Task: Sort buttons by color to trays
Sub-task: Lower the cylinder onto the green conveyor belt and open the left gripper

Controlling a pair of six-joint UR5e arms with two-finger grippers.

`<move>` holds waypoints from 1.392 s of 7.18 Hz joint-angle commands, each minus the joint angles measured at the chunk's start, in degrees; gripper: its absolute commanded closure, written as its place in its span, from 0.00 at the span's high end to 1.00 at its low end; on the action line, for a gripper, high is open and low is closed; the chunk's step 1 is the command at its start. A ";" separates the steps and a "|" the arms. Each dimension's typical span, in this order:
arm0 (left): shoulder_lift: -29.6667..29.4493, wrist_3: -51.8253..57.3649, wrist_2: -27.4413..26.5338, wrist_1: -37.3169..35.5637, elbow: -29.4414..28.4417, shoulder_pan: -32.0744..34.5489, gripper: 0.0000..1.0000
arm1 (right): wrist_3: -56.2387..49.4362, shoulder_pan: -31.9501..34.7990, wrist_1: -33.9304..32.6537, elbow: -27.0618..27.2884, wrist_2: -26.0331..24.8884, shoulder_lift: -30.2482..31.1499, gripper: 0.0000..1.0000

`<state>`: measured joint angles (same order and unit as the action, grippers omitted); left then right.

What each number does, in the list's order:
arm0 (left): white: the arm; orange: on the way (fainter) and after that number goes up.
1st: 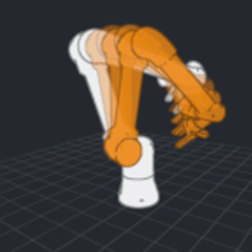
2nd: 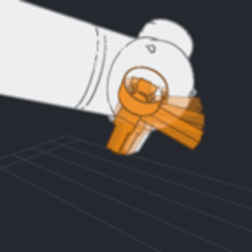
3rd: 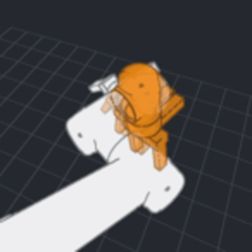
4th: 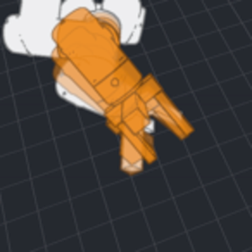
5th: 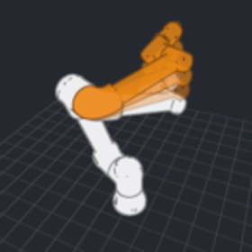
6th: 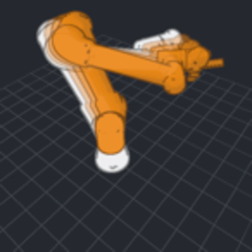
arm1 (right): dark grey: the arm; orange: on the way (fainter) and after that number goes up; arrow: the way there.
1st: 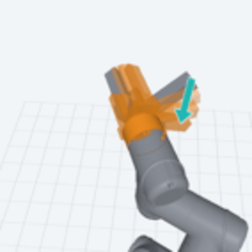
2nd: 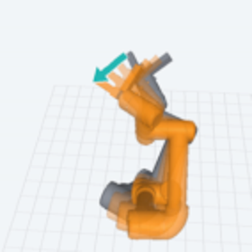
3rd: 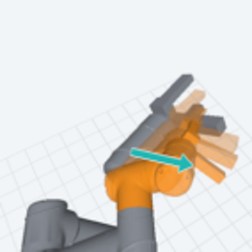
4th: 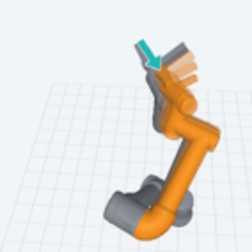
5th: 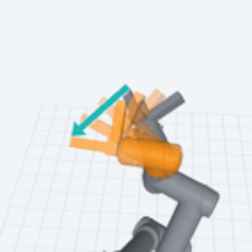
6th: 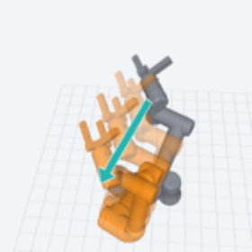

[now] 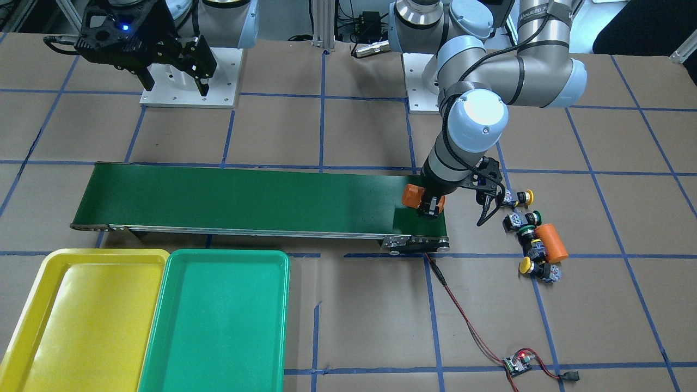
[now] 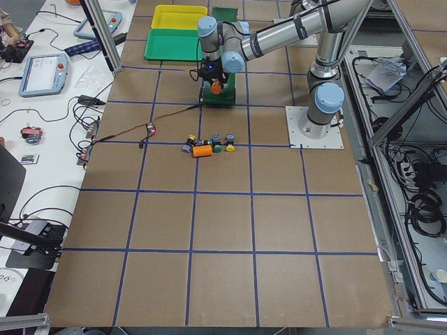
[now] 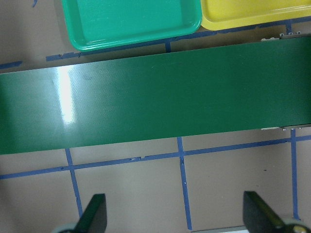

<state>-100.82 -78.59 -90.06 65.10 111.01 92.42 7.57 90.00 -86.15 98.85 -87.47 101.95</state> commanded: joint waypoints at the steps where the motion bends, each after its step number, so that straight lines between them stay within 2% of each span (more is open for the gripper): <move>1: -1.56 -0.86 -0.03 -1.64 0.26 0.22 0.57 | -0.01 0.00 0.37 0.20 -0.50 -0.08 1.00; 2: -2.00 -0.35 -0.03 -1.73 0.26 0.74 1.00 | 0.25 0.00 2.81 0.12 -0.77 0.09 1.00; 4: -1.14 0.97 -0.03 -1.73 0.17 1.27 1.00 | 0.08 0.00 2.40 0.11 -0.69 0.36 1.00; 6: 1.67 12.42 0.77 -1.12 -0.52 0.93 1.00 | 0.08 0.00 2.39 0.29 -0.77 0.18 1.00; 7: 3.25 21.98 0.68 -1.20 -0.44 -0.38 1.00 | 0.25 -0.09 2.22 1.68 -0.51 -0.78 1.00; 10: 5.90 48.69 3.22 1.78 -0.62 -16.42 1.00 | 0.86 -0.09 1.96 2.05 -0.51 -0.87 1.00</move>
<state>-95.87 -41.84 -87.91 65.82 110.45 82.74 7.80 89.92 -84.03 100.68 -88.12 101.35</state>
